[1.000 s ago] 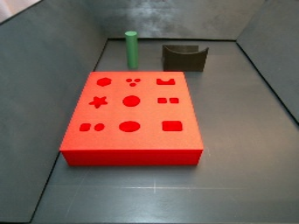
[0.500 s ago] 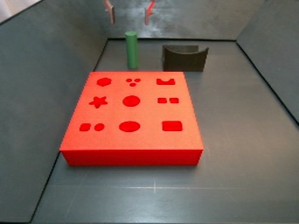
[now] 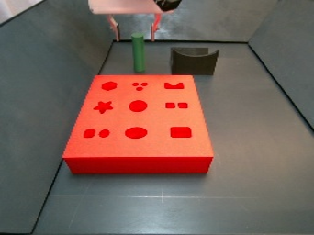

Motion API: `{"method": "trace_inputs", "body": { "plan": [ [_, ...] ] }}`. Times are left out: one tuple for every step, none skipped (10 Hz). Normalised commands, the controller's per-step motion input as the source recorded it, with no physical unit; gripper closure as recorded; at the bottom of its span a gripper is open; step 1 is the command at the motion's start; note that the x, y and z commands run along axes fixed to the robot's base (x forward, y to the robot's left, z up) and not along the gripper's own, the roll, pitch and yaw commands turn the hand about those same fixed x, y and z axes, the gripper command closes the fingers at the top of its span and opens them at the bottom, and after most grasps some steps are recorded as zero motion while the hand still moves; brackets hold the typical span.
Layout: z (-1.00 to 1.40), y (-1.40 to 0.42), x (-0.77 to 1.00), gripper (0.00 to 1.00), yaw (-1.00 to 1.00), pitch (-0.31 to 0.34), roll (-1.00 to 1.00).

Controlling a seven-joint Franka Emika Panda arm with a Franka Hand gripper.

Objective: Pick up the round object. Move up. Move to above the board. Insert the round object.
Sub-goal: Pick up the round object.

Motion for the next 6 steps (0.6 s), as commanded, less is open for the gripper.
{"method": "trace_inputs", "body": {
  "plan": [
    [-0.23,0.05,-0.20,0.00,0.00,-0.073,0.05],
    [0.00,0.00,-0.09,0.00,0.00,-0.039,0.00],
    [0.00,0.05,0.00,0.00,0.01,0.000,0.00],
    [-0.02,0.11,0.00,0.00,0.05,0.000,-0.02],
    [0.00,0.00,0.00,1.00,0.00,0.000,0.00],
    [0.00,0.00,0.00,1.00,0.00,0.000,0.00]
  ]
}}
